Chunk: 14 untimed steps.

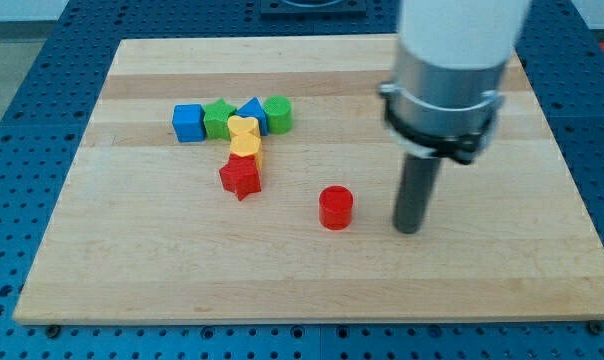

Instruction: Slide the red circle to the bottom of the red star

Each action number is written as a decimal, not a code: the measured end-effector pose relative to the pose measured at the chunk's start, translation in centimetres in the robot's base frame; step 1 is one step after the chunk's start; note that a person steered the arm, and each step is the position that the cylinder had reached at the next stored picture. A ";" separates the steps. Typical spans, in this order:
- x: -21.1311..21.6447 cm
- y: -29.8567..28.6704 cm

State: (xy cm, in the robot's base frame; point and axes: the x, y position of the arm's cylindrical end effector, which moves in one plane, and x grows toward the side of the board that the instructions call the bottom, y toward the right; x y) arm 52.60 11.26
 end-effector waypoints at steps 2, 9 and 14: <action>-1.0 -2.1; -1.3 -5.5; -2.5 -10.3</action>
State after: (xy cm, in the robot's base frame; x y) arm 50.14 0.92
